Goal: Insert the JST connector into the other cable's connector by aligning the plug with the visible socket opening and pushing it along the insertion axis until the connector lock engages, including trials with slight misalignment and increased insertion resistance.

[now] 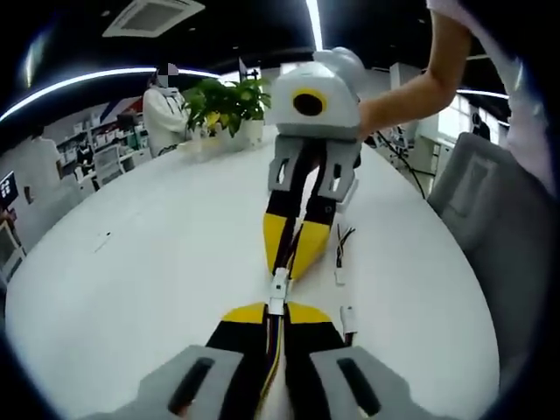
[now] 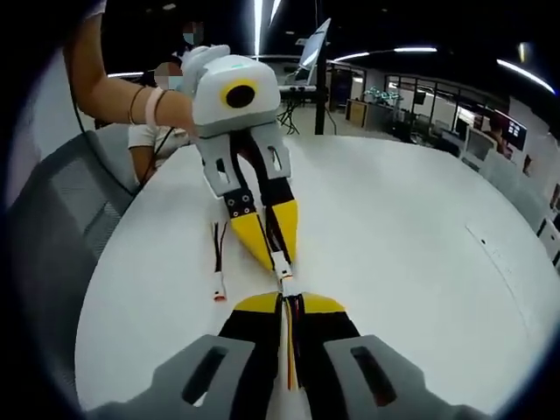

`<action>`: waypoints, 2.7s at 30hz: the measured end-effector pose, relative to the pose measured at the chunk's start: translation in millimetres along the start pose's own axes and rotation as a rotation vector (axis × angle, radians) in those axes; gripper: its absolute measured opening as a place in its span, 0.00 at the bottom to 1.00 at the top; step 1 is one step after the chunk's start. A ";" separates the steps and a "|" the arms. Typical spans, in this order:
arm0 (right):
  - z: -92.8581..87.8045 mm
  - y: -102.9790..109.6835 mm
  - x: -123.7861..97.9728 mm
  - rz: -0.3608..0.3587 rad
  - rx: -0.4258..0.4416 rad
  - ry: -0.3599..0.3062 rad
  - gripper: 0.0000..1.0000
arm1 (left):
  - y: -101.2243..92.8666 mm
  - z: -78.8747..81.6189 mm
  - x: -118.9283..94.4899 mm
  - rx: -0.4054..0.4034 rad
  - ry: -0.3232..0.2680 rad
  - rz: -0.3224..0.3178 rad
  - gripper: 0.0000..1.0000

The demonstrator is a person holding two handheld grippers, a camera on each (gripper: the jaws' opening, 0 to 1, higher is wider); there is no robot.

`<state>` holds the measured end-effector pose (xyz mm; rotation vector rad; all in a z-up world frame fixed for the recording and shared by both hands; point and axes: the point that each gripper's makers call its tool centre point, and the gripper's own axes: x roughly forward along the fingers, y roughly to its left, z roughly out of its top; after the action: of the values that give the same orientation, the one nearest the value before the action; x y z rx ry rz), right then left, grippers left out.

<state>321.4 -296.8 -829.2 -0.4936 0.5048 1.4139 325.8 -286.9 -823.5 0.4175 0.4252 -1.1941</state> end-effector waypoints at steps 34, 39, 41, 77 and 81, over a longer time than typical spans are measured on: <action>0.2 4.9 -4.4 0.049 -0.011 -0.012 0.02 | -2.8 5.4 1.3 0.057 -0.009 -0.055 0.00; 3.4 7.6 -3.9 0.061 -0.010 -0.024 0.02 | -6.1 9.2 3.3 0.049 -0.024 -0.071 0.00; 2.8 7.4 -3.6 0.061 -0.010 -0.022 0.02 | -6.9 8.8 3.7 0.052 -0.021 -0.071 0.00; 12.2 0.8 -12.5 0.039 -0.005 -0.059 0.02 | -2.7 19.7 -0.1 0.053 -0.035 -0.059 0.00; 13.7 -4.7 -12.2 0.025 -0.010 -0.061 0.02 | 3.3 21.6 1.5 0.061 -0.035 -0.047 0.00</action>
<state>325.4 -298.7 -810.8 -0.4523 0.4560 1.4517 331.4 -298.4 -805.7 0.4402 0.3707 -1.2606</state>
